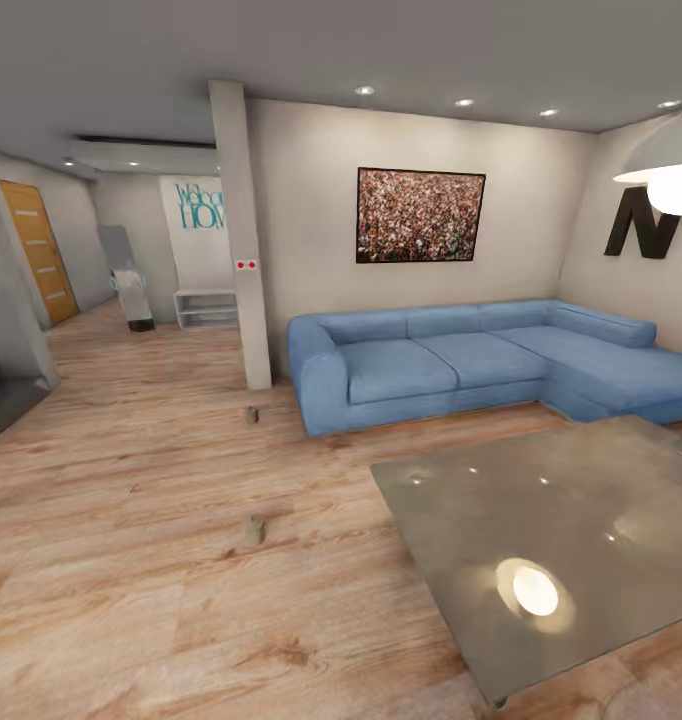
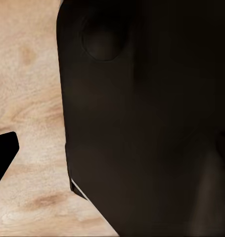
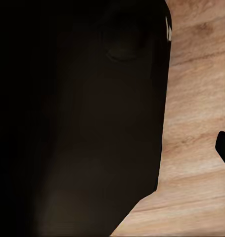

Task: Place each of the two pumpkins and all three candles from the living room inside a cabinet in the living room (use any cabinet), then make sure every cabinet is closed, and position the cauldron so it is next to a table in the living room.

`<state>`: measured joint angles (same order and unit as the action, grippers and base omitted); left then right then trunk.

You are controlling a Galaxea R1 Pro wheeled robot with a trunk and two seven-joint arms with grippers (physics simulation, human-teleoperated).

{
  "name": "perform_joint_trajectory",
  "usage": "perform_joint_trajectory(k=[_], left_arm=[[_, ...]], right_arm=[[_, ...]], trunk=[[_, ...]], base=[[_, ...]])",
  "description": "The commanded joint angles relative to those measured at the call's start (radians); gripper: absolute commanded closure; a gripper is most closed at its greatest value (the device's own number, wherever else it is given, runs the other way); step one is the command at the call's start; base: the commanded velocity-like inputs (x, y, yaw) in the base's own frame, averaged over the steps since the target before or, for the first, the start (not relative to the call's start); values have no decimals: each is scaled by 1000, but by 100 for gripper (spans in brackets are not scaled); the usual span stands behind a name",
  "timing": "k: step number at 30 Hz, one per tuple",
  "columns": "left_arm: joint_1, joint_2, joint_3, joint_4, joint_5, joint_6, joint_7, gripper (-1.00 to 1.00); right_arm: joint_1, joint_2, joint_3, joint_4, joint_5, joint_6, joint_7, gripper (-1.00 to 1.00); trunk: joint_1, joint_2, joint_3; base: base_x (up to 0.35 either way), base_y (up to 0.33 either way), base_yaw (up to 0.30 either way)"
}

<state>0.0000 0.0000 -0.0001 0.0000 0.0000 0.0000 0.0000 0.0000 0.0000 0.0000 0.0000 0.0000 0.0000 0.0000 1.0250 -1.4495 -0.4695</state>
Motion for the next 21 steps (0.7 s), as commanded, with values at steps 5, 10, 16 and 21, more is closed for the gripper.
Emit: perform_joint_trajectory(k=[5, 10, 16, 21], left_arm=[[0, 18, 5, -16, 4, -4, -1, -100], [0, 23, 4, -24, 3, -10, -2, -100], [0, 24, 3, -25, 3, -11, -2, -100], [0, 24, 3, -25, 3, -11, -2, -100]], right_arm=[[-5, 1, 3, -12, 6, -2, -7, -100], [-5, 2, 2, -12, 3, -28, -9, -100], [-5, 1, -3, -12, -5, -61, -8, -100], [-5, 0, -6, -12, -6, -86, -1, -100]], trunk=[[0, 0, -1], [0, 0, -1], [0, 0, -1], [0, 0, -1]], base=[[0, 0, 0], [0, 0, 0], [0, 0, -15], [0, 0, -210]])
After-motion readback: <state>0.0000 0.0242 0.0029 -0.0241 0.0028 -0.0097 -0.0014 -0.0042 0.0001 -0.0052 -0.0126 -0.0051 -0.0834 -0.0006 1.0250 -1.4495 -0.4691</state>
